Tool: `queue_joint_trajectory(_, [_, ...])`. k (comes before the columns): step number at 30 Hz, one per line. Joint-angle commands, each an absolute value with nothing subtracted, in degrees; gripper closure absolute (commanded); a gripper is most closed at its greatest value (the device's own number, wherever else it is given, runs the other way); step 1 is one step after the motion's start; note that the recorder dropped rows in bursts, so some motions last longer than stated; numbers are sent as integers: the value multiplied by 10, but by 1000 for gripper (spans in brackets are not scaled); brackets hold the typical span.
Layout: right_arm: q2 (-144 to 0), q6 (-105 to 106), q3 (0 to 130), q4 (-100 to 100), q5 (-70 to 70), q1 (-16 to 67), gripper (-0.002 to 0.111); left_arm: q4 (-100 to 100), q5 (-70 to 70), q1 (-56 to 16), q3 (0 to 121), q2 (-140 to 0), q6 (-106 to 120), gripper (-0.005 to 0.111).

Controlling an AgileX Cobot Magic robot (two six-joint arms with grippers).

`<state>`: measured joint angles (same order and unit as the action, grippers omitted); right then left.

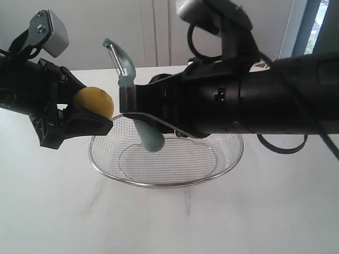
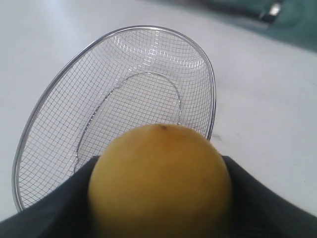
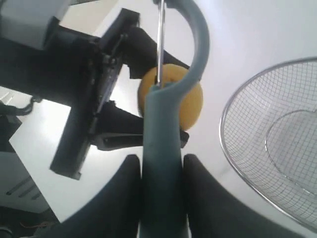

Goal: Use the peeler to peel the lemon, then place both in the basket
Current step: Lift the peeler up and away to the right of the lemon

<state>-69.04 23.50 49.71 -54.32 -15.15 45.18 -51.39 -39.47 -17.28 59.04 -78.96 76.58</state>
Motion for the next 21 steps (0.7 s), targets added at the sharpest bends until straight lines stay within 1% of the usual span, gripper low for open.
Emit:
queue_joint_trajectory(1, [-650,243,502,-499,-162,439,108,-531,-404,-174,587,-786,762,107])
queue_joint_trajectory(5, [-624,237,494,-463,-163,414,108,-531,-405,-174,587,-786,762,107])
queue_joint_trajectory(13, [-613,187,480,-390,-183,338,108,-531,-404,-174,587,-786,762,107])
queue_joint_trajectory(21, [-614,173,460,-375,-200,262,108,-531,-403,-174,587,-786,762,107])
